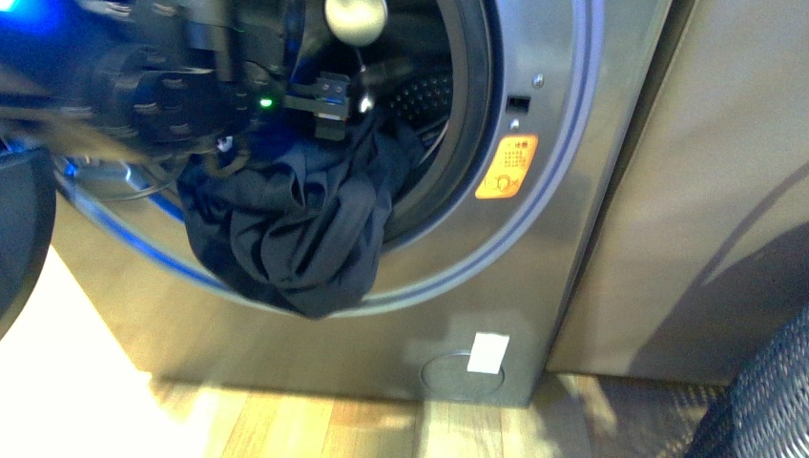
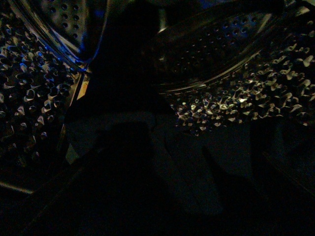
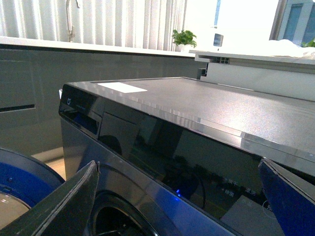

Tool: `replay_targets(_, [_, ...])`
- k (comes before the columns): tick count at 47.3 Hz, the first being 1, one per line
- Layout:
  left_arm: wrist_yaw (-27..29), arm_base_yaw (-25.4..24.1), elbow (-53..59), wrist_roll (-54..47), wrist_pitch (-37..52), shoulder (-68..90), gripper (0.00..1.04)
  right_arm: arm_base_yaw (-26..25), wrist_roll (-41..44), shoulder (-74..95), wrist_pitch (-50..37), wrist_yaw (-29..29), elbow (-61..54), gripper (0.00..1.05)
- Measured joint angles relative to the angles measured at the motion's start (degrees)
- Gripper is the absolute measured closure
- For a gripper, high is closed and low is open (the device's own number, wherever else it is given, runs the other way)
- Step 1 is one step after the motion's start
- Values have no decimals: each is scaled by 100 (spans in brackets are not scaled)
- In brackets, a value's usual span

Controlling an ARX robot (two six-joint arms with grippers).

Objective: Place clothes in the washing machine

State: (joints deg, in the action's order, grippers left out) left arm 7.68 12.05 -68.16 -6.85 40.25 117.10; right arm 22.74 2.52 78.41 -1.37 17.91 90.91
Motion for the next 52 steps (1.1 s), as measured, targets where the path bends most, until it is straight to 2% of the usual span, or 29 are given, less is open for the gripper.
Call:
replay_targets(12, [-184,33,787,107,74,-734,7,0,0,0,0,0,0,8])
replay_targets(34, [-691,66,2282,79,-70,-3152,7,0,0,0,0,-2,0,8])
replay_targets(52, [-903,116,3126,111,-625,-5125,7,0,0,0,0,0,0,8])
